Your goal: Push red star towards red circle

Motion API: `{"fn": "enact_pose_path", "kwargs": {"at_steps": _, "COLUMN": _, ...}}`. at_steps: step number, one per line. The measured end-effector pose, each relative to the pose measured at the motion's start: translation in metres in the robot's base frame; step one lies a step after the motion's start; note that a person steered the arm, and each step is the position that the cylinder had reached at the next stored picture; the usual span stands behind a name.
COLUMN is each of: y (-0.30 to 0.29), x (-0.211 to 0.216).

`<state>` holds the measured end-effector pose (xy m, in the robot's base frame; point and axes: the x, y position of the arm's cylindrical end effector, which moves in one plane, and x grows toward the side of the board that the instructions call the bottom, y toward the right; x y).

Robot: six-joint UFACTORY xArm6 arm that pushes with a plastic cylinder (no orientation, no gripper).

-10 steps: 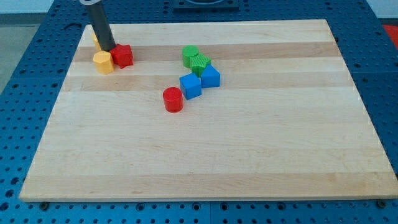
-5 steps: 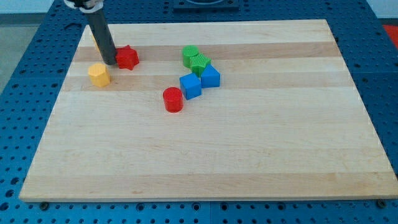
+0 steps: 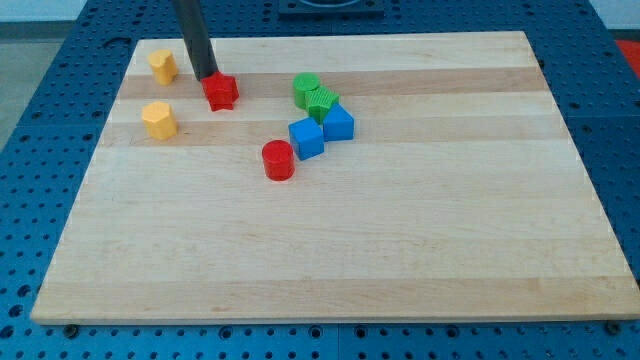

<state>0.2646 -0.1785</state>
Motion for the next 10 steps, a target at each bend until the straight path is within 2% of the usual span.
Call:
{"fn": "enact_pose_path", "kwargs": {"at_steps": 1, "y": 0.005, "x": -0.019}}
{"fn": "enact_pose_path", "kwargs": {"at_steps": 2, "y": 0.007, "x": -0.005}}
{"fn": "enact_pose_path", "kwargs": {"at_steps": 4, "y": 0.007, "x": 0.061}}
{"fn": "enact_pose_path", "kwargs": {"at_steps": 5, "y": 0.004, "x": 0.073}}
{"fn": "enact_pose_path", "kwargs": {"at_steps": 7, "y": 0.014, "x": 0.032}}
{"fn": "enact_pose_path", "kwargs": {"at_steps": 8, "y": 0.029, "x": 0.041}}
{"fn": "enact_pose_path", "kwargs": {"at_steps": 10, "y": 0.029, "x": 0.093}}
